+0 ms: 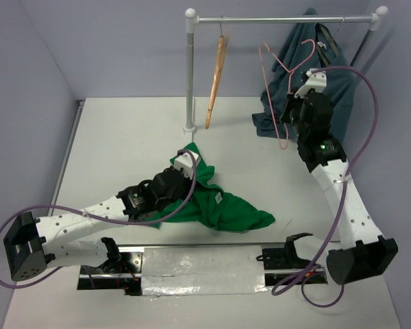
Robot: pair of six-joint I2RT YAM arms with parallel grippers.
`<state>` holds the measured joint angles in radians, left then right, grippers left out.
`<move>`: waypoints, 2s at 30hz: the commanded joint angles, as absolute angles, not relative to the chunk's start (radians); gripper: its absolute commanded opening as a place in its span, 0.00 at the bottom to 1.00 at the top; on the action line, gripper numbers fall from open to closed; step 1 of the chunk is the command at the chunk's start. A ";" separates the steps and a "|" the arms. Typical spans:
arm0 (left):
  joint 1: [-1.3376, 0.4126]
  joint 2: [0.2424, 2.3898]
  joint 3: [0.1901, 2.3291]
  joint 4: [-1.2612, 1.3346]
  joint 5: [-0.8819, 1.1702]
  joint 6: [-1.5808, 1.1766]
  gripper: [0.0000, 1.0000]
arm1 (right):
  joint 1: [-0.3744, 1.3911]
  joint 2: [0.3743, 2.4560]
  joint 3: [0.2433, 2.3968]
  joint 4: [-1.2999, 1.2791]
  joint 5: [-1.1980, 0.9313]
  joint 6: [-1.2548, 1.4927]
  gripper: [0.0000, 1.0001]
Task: Place the t-shirt on the hanger
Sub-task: Pick up the hanger from the clothesline, then place the T-shirt on the hanger.
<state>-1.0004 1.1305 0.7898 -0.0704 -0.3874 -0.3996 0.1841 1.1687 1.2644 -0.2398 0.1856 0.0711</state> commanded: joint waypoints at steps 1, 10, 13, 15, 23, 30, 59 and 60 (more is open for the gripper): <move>-0.982 1.134 0.848 -0.069 -0.397 -0.429 0.00 | 0.196 1.106 1.246 -0.250 0.137 0.146 0.00; -0.925 1.144 0.905 -0.129 -0.396 -0.469 0.00 | 0.463 0.981 1.019 -0.319 0.374 0.155 0.00; -0.888 1.172 0.920 -0.147 -0.373 -0.494 0.00 | 0.589 0.875 0.934 -0.362 0.475 0.239 0.00; -0.865 1.199 0.928 -0.150 -0.357 -0.505 0.00 | 0.685 0.818 0.894 -0.388 0.531 0.273 0.00; -0.812 1.246 0.951 -0.150 -0.348 -0.526 0.00 | 1.004 0.649 0.815 -0.566 0.637 0.402 0.00; -0.776 1.319 1.037 -0.169 -0.334 -0.537 0.00 | 1.298 0.684 0.778 -0.698 0.771 0.525 0.00; -0.703 1.407 1.183 -0.301 -0.393 -0.506 0.00 | 1.611 0.887 0.968 -0.911 0.991 0.736 0.00; -0.701 1.419 1.190 -0.313 -0.397 -0.505 0.00 | 1.609 0.879 0.968 -0.908 0.991 0.733 0.00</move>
<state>-0.7109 1.4059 1.1294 -0.3084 -0.3637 -0.5243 1.6001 0.8894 0.9329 -0.9043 0.9539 0.7208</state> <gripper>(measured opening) 0.031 0.044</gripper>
